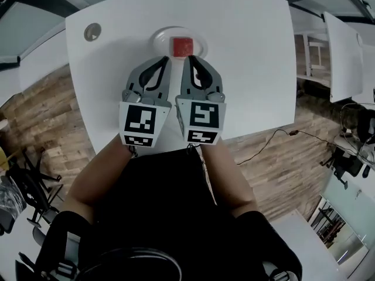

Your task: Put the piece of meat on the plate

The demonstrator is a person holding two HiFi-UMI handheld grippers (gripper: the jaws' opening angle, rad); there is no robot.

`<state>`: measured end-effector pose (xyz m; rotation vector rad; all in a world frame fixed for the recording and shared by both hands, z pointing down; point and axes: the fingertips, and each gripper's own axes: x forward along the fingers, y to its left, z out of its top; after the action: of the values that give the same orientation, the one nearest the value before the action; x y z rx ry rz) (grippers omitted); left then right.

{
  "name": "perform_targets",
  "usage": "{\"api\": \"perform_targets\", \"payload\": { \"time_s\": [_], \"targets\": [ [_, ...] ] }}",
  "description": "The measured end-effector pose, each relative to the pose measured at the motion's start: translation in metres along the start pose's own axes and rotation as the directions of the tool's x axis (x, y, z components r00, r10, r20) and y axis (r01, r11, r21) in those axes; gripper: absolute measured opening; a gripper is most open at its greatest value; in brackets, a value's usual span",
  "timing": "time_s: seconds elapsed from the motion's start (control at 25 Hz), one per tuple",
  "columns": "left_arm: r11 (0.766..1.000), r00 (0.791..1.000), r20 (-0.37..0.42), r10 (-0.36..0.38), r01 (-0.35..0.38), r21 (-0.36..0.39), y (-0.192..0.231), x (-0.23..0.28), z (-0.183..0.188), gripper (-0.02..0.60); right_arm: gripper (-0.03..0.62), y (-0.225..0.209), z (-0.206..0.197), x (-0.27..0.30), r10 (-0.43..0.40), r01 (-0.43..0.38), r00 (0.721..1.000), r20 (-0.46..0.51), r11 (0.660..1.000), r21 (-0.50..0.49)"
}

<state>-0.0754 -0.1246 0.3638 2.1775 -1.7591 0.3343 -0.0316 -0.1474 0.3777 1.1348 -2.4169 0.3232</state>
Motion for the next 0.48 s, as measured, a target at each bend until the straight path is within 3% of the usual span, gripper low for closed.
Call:
{"api": "perform_targets", "payload": {
  "time_s": [0.48],
  "targets": [
    [0.997,0.990,0.129,-0.048,0.040,0.065,-0.011,-0.089,0.035,0.003,0.005,0.055,0.037,-0.086,-0.035,0.035,0.983,0.180,0.999,0.002]
  ]
}}
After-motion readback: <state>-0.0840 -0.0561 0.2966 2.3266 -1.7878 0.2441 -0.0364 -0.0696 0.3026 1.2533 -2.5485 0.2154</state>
